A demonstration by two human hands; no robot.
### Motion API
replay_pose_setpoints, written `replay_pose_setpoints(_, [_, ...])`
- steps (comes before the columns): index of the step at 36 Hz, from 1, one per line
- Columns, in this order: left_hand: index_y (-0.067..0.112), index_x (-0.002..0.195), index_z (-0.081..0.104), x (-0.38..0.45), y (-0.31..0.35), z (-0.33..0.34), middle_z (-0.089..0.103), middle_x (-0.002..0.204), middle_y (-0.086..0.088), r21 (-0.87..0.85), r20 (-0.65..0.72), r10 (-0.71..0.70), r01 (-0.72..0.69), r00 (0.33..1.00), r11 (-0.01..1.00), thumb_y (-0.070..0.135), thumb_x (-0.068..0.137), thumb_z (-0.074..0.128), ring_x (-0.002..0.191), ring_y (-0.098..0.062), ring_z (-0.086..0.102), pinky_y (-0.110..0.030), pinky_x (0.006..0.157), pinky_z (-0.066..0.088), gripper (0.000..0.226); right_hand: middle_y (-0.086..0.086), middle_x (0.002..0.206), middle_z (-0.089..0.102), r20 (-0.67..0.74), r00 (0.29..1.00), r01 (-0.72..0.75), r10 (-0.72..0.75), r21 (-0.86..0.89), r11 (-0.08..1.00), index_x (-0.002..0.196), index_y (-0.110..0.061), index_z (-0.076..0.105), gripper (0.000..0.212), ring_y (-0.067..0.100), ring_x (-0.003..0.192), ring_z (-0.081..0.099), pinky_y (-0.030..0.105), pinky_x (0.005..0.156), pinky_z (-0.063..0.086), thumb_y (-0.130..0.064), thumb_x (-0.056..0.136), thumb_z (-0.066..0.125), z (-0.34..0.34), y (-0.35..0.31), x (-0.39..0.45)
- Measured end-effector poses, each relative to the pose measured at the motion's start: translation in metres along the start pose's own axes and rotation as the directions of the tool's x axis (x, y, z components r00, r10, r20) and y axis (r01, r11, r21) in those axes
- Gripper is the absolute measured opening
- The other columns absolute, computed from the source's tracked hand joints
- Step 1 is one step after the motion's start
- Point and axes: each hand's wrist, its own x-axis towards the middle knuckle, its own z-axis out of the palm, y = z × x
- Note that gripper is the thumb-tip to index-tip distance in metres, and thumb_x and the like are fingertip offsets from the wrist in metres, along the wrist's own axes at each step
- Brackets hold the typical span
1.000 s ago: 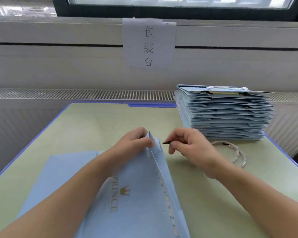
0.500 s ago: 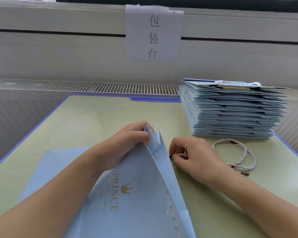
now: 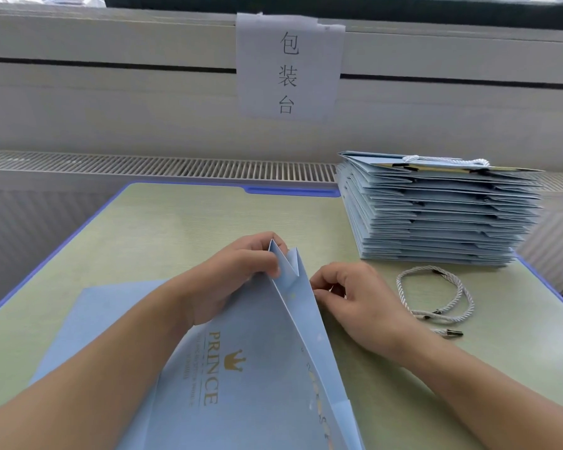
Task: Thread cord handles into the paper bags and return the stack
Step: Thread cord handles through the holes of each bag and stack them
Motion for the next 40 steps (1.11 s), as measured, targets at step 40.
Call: replay_pose_setpoints(40, [0.012,0.078,0.060,0.001,0.002,0.002,0.065,0.089,-0.008,-0.169,0.038,0.073,-0.066,0.997,0.984,0.006,0.056,0.045,0.074,-0.020,0.061,-0.031,0.069,0.050,0.027,0.010,0.069,0.066,0.054,0.992,-0.121,0.114,0.657,0.744,0.084,-0.008,0.054,0.016,0.014,0.055,0.057,0.021,0.050,0.045,0.007,0.087,0.058,0.012,-0.013,-0.004])
